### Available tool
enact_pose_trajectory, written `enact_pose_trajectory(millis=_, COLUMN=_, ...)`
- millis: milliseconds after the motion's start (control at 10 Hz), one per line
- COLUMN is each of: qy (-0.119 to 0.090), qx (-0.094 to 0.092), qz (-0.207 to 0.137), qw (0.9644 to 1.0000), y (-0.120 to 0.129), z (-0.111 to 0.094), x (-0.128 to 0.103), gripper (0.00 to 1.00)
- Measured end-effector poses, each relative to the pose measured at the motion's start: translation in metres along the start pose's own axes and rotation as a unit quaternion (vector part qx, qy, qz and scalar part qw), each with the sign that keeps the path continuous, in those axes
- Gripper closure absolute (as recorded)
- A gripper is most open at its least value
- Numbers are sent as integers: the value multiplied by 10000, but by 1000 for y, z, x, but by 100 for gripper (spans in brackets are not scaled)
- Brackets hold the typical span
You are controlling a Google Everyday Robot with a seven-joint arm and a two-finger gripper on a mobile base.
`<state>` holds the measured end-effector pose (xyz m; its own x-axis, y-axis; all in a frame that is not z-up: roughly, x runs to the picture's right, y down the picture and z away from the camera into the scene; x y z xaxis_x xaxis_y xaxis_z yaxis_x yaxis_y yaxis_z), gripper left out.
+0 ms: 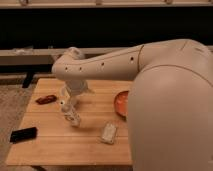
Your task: Knock the bottle over
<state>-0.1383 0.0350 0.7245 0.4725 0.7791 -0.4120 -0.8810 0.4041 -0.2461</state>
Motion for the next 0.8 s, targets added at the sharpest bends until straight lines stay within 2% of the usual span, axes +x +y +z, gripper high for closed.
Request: enact_pose_trajectory(millis=800, qy=-68, qx=18, qz=-9, qw=10000, y=-5, z=-2, x=-6, gripper=20)
